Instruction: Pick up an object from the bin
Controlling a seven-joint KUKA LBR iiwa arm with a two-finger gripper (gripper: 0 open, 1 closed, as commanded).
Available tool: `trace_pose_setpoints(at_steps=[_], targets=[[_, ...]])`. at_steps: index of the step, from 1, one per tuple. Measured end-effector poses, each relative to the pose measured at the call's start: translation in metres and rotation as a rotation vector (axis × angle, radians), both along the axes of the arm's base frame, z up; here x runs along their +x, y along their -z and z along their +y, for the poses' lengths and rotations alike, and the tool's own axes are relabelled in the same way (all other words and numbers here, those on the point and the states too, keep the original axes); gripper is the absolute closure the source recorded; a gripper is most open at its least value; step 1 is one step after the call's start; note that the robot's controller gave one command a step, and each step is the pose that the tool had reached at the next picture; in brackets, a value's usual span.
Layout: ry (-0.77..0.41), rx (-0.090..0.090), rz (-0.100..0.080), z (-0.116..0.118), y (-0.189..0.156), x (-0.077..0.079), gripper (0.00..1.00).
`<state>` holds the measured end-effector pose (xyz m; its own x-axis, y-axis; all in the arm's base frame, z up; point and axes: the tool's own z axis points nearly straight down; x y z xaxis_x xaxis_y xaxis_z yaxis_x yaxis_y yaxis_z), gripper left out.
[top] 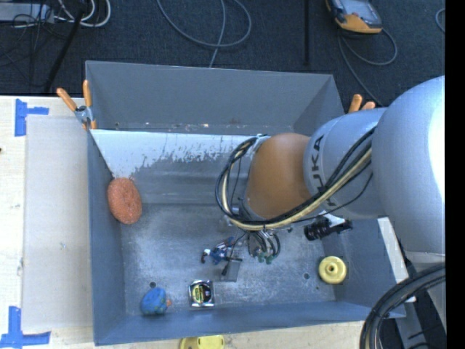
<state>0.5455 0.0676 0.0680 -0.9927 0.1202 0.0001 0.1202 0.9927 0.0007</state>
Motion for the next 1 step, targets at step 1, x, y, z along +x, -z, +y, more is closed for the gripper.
trace_pose_setpoints(at_steps=[1], targets=[[-0.224, -0.001, 0.0, 0.0097, -0.0011, 0.0014, 0.0]])
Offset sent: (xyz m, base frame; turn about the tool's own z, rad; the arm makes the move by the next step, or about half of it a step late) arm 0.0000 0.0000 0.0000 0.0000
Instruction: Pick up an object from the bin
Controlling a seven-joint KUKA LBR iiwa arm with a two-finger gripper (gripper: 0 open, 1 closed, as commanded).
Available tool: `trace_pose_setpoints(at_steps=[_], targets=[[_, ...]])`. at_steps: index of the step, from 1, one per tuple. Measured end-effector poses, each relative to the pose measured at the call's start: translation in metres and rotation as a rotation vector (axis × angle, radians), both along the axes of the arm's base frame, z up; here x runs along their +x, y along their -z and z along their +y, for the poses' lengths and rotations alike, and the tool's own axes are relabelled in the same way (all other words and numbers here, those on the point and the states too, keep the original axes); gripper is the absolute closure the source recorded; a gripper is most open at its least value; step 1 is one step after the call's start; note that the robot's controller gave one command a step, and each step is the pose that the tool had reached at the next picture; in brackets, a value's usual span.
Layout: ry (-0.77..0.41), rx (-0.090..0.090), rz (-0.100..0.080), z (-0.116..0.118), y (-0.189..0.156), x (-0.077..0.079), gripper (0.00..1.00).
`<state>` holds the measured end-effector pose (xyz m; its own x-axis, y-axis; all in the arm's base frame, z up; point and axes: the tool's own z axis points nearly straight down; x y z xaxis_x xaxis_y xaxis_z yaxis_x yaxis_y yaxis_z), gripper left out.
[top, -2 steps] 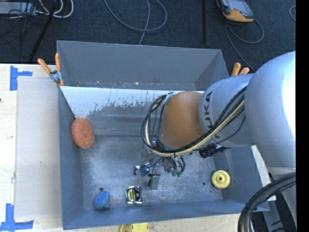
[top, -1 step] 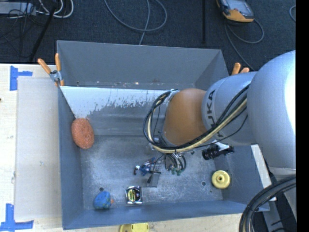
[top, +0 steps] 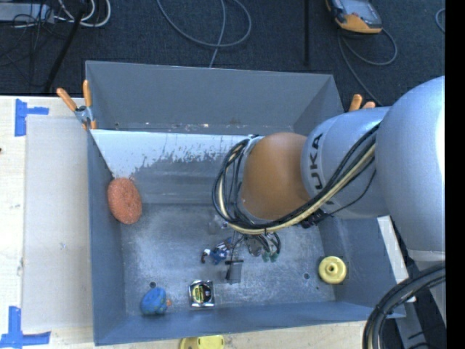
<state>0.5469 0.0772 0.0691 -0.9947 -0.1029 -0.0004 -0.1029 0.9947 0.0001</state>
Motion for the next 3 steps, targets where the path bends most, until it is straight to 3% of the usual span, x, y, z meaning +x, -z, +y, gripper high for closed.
trace_pose_setpoints(at_steps=[1, 3], targets=[[0.224, 0.0, 0.002, -0.0096, 0.0015, -0.0014, 1.0], [0.225, 0.0, 0.003, -0.0097, -0.0009, -0.0019, 1.0]])
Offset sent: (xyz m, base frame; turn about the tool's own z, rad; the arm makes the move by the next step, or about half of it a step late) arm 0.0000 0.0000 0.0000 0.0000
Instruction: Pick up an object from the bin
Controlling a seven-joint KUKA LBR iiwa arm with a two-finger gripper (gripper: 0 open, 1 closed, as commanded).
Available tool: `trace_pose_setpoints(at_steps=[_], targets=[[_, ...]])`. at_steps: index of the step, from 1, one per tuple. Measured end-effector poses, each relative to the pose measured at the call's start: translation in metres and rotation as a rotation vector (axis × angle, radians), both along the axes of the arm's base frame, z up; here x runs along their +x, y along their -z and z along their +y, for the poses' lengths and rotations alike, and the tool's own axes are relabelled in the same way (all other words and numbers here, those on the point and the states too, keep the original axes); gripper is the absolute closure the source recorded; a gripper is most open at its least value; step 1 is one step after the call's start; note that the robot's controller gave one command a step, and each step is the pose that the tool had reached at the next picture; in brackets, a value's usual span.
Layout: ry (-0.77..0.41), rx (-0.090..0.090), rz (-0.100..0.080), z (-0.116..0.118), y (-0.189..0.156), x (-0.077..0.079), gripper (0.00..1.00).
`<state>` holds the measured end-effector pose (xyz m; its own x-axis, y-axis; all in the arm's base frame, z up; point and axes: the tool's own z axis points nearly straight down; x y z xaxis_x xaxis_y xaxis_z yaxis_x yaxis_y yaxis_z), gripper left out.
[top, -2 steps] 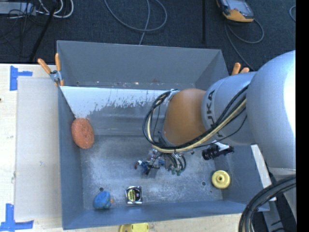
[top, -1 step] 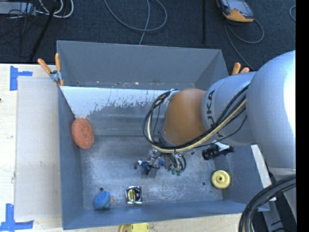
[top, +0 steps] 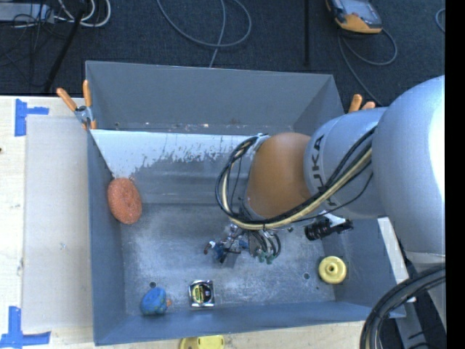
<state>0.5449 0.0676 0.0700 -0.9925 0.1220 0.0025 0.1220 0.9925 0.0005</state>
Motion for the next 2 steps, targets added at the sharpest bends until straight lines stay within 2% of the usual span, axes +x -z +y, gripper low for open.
trace_pose_setpoints(at_steps=[2], targets=[[0.001, 0.0, -0.001, -0.0002, -0.0173, -0.0001, 1.0]])
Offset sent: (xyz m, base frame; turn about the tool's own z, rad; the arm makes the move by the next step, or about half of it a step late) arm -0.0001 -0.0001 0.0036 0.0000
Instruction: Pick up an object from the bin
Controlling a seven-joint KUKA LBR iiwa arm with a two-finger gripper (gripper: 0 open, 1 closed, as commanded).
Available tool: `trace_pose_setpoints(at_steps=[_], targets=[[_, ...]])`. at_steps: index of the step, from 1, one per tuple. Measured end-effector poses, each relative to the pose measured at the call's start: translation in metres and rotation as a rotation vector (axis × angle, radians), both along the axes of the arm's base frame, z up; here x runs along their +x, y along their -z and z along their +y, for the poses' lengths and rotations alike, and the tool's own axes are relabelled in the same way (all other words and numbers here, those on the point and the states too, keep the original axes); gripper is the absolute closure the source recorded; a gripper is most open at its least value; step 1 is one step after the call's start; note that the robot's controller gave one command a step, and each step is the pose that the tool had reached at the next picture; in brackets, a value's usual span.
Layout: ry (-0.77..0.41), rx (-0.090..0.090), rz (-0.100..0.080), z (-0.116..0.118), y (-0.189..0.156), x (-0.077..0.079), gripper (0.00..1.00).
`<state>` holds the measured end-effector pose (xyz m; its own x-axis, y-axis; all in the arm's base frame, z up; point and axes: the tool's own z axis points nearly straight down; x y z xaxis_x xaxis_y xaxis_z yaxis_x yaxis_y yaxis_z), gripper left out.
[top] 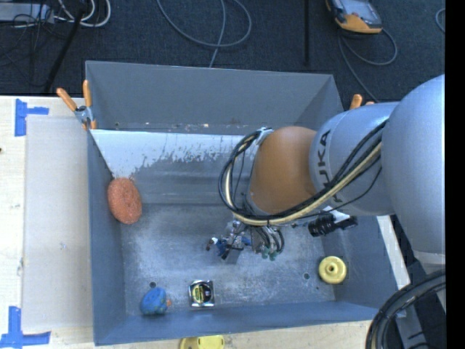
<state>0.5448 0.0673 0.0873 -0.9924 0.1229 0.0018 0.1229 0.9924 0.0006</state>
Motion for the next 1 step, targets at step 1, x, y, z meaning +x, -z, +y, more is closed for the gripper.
trace_pose_setpoints(at_steps=[1], targets=[[0.0, 0.0, 0.003, -0.0002, -0.0095, -0.0009, 1.0]])
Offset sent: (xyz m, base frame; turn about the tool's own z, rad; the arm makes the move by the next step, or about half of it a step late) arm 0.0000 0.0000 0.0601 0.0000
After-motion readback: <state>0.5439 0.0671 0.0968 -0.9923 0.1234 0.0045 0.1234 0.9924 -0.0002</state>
